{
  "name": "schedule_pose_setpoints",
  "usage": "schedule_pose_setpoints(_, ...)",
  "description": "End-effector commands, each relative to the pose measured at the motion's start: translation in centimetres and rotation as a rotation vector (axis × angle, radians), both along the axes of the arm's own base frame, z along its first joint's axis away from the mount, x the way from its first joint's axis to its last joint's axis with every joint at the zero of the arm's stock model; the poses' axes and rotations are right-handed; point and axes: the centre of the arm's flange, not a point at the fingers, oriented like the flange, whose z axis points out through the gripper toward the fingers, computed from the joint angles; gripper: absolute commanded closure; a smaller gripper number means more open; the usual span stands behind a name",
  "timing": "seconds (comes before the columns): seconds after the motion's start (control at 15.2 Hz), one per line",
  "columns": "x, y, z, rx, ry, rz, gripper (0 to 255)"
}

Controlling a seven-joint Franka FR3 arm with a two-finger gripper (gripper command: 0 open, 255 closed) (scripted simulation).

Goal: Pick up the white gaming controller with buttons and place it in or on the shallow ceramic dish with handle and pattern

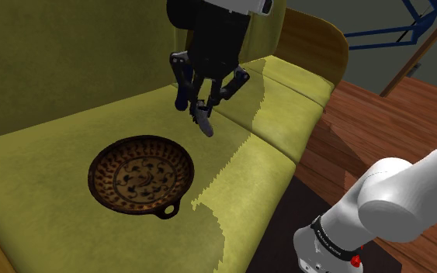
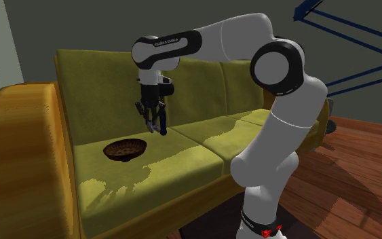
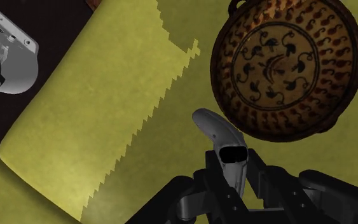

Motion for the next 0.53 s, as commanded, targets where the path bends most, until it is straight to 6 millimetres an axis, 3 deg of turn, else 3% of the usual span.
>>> schedule_pose_setpoints(0.0,-0.4,2.7,0.2,0.001,0.000,-0.002,255)
schedule_pose_setpoints(0.4,-1.2,10.6,0.4,0.001,0.000,-0.002,255)
schedule_pose_setpoints(0.46,-1.4,12.8,0.5,0.001,0.000,-0.002,255)
